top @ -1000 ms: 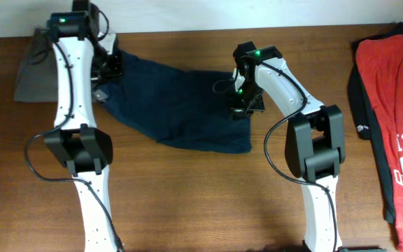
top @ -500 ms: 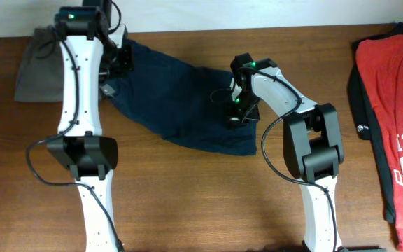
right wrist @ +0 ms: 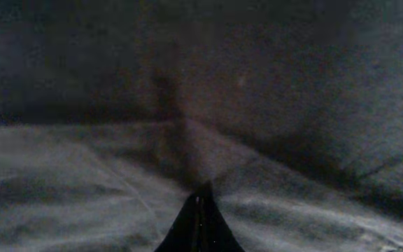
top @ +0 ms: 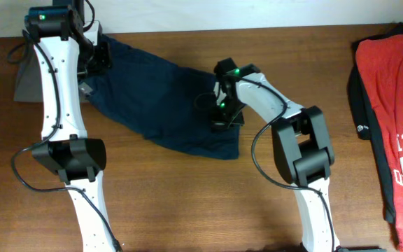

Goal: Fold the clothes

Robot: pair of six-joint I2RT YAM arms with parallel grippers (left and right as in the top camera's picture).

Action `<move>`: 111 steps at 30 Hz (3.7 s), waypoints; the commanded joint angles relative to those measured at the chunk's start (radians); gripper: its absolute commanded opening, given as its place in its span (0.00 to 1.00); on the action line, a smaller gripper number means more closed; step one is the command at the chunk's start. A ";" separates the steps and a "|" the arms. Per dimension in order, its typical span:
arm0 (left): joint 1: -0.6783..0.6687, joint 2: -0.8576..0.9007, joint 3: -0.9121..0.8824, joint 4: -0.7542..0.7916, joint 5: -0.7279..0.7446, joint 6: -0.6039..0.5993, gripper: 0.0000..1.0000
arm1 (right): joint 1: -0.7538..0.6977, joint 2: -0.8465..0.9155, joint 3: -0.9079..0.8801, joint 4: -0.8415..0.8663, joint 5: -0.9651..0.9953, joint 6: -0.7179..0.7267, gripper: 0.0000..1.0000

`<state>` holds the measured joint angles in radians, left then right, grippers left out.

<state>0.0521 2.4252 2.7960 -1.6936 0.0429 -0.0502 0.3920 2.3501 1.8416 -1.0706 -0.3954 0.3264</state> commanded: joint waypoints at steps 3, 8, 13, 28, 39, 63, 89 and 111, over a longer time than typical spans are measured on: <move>0.010 -0.061 0.019 0.006 -0.095 -0.018 0.01 | 0.053 0.016 -0.022 0.020 0.003 0.040 0.04; 0.004 -0.061 0.019 0.006 -0.092 -0.018 0.01 | 0.039 0.016 -0.007 0.021 0.018 0.048 0.04; -0.026 -0.074 0.019 0.006 -0.092 -0.018 0.01 | -0.014 0.016 0.026 0.010 0.015 0.018 0.04; -0.226 -0.085 0.019 0.006 -0.093 -0.097 0.01 | -0.008 0.016 0.025 0.024 -0.038 0.000 0.04; -0.256 -0.084 0.019 0.014 -0.092 -0.212 0.01 | -0.140 -0.116 0.026 -0.035 0.044 0.019 0.04; -0.322 -0.084 0.019 0.035 -0.093 -0.279 0.01 | -0.248 -0.135 -0.080 -0.017 0.046 -0.029 0.04; -0.236 -0.085 0.019 0.006 -0.240 -0.192 0.01 | -0.220 -0.130 -0.150 0.085 0.160 0.023 0.04; -0.212 -0.084 0.019 0.033 -0.161 -0.244 0.01 | -0.142 -0.108 -0.150 0.197 0.115 0.080 0.04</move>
<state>-0.1505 2.3825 2.7960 -1.6798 -0.1452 -0.2447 0.2291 2.2307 1.7000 -0.8822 -0.2642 0.3923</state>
